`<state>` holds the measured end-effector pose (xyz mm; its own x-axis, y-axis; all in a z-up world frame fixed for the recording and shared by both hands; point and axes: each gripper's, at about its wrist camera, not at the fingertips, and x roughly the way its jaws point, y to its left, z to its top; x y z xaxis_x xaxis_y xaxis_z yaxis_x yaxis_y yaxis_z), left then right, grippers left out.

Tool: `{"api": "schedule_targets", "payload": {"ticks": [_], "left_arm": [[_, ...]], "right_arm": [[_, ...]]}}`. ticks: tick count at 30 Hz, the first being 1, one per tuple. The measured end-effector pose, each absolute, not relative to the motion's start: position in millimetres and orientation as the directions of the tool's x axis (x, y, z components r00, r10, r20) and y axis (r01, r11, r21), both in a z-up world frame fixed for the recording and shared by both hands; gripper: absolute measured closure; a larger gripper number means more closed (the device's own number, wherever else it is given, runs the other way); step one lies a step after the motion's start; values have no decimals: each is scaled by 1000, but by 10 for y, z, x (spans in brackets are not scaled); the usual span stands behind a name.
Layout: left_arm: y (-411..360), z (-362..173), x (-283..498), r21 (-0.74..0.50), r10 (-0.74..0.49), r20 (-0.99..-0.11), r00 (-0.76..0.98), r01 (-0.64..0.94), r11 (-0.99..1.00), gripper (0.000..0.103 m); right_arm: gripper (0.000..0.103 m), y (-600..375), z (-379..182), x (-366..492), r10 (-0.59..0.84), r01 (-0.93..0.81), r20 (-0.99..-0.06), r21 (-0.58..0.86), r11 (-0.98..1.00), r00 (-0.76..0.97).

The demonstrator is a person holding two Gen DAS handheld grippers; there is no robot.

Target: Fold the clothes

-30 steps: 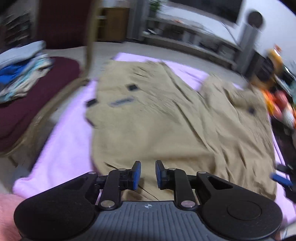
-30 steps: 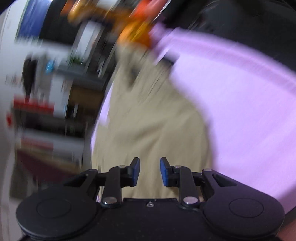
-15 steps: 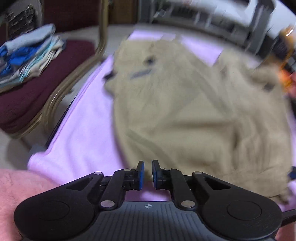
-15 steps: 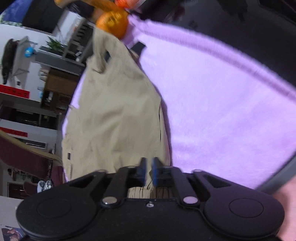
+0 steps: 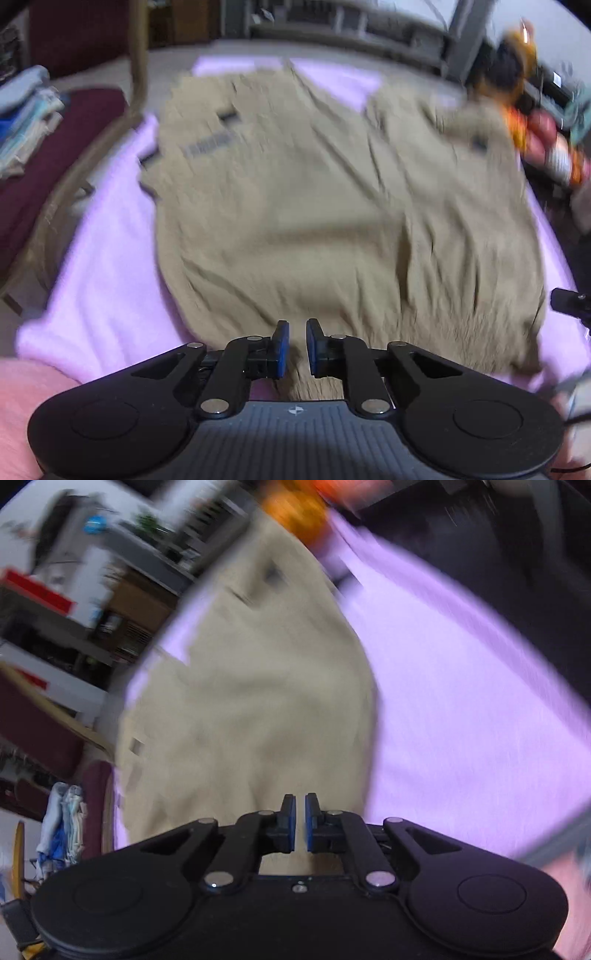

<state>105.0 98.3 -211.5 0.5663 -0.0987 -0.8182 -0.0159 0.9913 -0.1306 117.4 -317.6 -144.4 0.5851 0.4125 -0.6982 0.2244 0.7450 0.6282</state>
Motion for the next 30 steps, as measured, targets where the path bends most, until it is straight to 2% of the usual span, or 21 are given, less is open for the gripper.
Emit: {"api": "schedule_targets", "payload": {"ticks": [2, 7, 10, 13, 14, 17, 20, 22, 24, 25, 26, 27, 28, 30], "left_arm": [[1055, -1876, 1077, -168, -126, -766, 630, -8, 986, 90], [1072, -1357, 1211, -149, -119, -635, 763, 30, 988, 89], [1050, -1300, 1359, -122, -109, -607, 787, 43, 992, 86], [1017, -1625, 1488, -123, -126, -679, 724, 57, 991, 87], [1010, -1755, 1508, -135, -143, -704, 696, 67, 989, 90], [899, -2119, 1467, -196, -251, -751, 610, 157, 968, 90], [614, -2294, 1602, -76, -208, -752, 625, 231, 970, 88], [574, -2449, 1857, -22, -134, -762, 633, 182, 983, 88], [673, -2616, 2129, -8, -56, -779, 624, 79, 997, 92], [767, -2641, 2195, -23, -39, -772, 634, 34, 999, 88], [860, -2666, 2261, -38, -22, -765, 643, -11, 999, 90], [950, -2675, 2317, -50, -3, -759, 651, -54, 997, 90], [1035, -2661, 2356, -45, 32, -755, 655, -100, 994, 90], [1257, -2673, 2432, -10, 141, -745, 652, -223, 975, 90]], "right_arm": [[94, -3148, -1060, 1247, 438, 118, -621, 652, 749, 650], [90, -2777, -115, 1696, 488, -194, -446, 558, 807, 750], [87, -2506, 113, 2002, 512, -286, -414, 495, 821, 752], [83, -2359, -115, 2217, 522, -300, -459, 472, 829, 719], [83, -2305, -278, 2302, 525, -292, -493, 474, 831, 694], [81, -2198, -878, 2371, 574, -274, -591, 521, 808, 567], [80, -2055, -1446, 2445, 724, -264, -583, 681, 683, 368], [78, -1952, -1814, 2581, 811, -202, -536, 789, 580, 234], [78, -1916, -2115, 2756, 816, -120, -535, 815, 567, 220], [81, -1937, -2255, 2845, 801, -75, -550, 812, 579, 235], [96, -2018, -2407, 2934, 811, -6, -528, 837, 547, 253], [100, -2146, -2498, 3008, 819, 48, -494, 863, 504, 292], [100, -2274, -2589, 3082, 823, 101, -462, 885, 456, 331], [101, -2653, -2582, 3144, 750, 129, -456, 882, 454, 479]]}}
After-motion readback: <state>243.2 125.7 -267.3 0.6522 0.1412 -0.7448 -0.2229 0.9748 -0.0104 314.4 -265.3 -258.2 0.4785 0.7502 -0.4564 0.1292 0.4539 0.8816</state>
